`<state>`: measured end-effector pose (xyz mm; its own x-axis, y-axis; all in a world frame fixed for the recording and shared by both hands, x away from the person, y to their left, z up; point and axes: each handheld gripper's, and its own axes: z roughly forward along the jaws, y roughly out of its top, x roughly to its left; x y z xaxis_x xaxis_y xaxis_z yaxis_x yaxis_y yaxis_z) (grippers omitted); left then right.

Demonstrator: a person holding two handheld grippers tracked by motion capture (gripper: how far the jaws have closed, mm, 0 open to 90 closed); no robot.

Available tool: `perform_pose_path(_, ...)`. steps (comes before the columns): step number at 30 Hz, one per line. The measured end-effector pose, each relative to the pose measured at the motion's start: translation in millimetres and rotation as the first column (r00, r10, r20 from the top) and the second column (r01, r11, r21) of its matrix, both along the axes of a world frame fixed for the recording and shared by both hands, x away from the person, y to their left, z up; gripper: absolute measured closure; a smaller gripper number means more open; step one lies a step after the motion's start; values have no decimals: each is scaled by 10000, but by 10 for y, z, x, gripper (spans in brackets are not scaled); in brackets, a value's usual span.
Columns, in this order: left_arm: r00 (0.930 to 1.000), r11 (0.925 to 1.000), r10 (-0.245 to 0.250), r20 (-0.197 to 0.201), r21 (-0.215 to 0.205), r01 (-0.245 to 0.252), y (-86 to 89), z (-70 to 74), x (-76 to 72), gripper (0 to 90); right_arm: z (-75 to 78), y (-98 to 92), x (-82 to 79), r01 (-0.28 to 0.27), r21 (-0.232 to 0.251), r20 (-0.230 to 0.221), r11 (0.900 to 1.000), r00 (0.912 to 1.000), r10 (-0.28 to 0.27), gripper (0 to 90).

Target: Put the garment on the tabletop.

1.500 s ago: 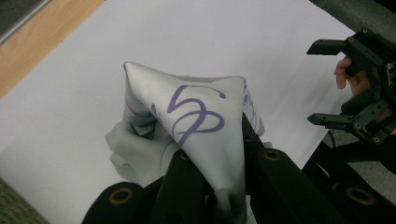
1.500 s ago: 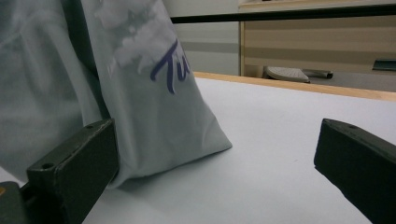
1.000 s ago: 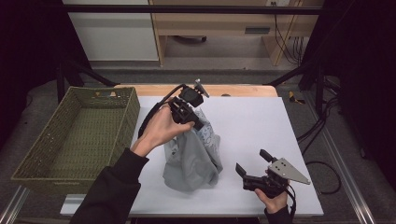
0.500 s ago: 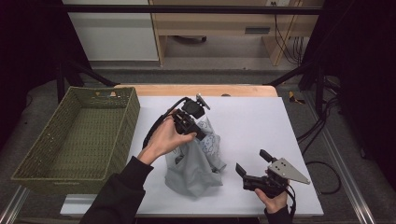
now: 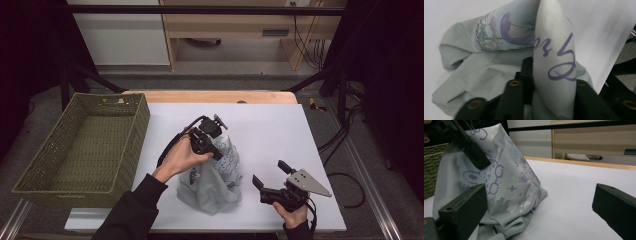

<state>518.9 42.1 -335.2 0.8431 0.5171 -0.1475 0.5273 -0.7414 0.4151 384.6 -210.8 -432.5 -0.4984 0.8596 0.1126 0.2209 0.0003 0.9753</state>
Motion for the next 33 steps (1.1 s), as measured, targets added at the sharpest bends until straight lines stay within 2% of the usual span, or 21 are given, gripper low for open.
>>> perform_pose_path(1,10000,10000,0,16,-13,0,0,-2,-2,586,-2,2,1,-8,1,9,10000,10000,8,3)
perform_pose_path(3,9998,9998,-7,220,-178,11,6,12,-2,457,-1,4,0,-19,15,36,10000,10000,19,3)
perform_pose_path(4,9994,9995,-22,335,-315,32,14,22,-3,457,-1,4,0,-19,15,36,10000,10000,19,3)
perform_pose_path(5,9988,9985,-26,482,-547,53,28,38,-7,352,-1,8,2,-6,72,55,10000,10000,6,3)
perform_pose_path(7,9982,9981,-53,603,-601,89,37,47,-10,275,0,5,2,5,53,32,10000,10000,-5,3)
perform_pose_path(11,9926,9952,-31,1217,-972,150,75,91,-37,181,2,-3,-1,14,-48,-12,10000,10000,-14,3)
perform_pose_path(12,9899,9912,141,1414,-1324,48,99,115,-56,155,4,-3,-2,9,-32,-5,10000,10000,-9,3)
perform_pose_path(16,9863,9828,311,1622,-1846,-6,131,142,-89,137,3,-2,-1,20,-21,-7,10000,10000,-20,3)
perform_pose_path(17,9830,9797,347,1804,-2004,22,145,148,-105,133,4,2,-1,57,22,-39,10000,10000,-57,3)
perform_pose_path(18,9745,9732,556,2176,-2299,-42,172,156,-147,125,5,1,-3,54,25,-72,10000,10000,-54,3)
perform_pose_path(20,9713,9697,623,2293,-2442,-46,191,160,-166,121,9,1,-3,52,79,-39,10000,10000,-51,3)
perform_pose_path(21,9668,9612,846,2410,-2755,-154,205,149,-188,121,9,1,-3,52,79,-39,10000,10000,-51,3)
perform_pose_path(23,9643,9542,994,2456,-2985,-223,245,142,-212,116,11,-4,-2,-26,139,-15,9999,10000,26,3)
perform_pose_path(24,9627,9442,1113,2466,-3285,-250,285,128,-235,112,7,-6,1,-12,124,-50,9999,10000,13,3)
perform_pose_path(25,9627,9442,1113,2466,-3285,-250,285,128,-235,112,7,-6,1,-12,124,-50,9999,10000,13,3)
perform_pose_path(28,9548,9194,1451,2594,-3919,-332,371,93,-301,112,18,5,-11,-66,214,-132,9997,9999,69,3)
perform_pose_path(29,9548,9194,1451,2594,-3919,-332,371,93,-301,109,18,5,-11,-66,214,-132,9997,9999,69,3)
perform_pose_path(30,9497,9026,1603,2691,-4294,-307,433,70,-340,109,19,-2,-5,7,78,13,10000,10000,-7,2)
perform_pose_path(31,9497,9026,1603,2691,-4294,-307,433,70,-340,105,19,-2,-5,7,78,13,10000,10000,-7,2)
perform_pose_path(32,9420,8887,1782,2844,-4575,-300,503,41,-376,101,22,-14,-5,-39,67,43,10000,10000,39,2)
perform_pose_path(33,9420,8887,1782,2844,-4575,-300,503,41,-376,100,22,-14,-5,-39,67,43,10000,10000,39,2)
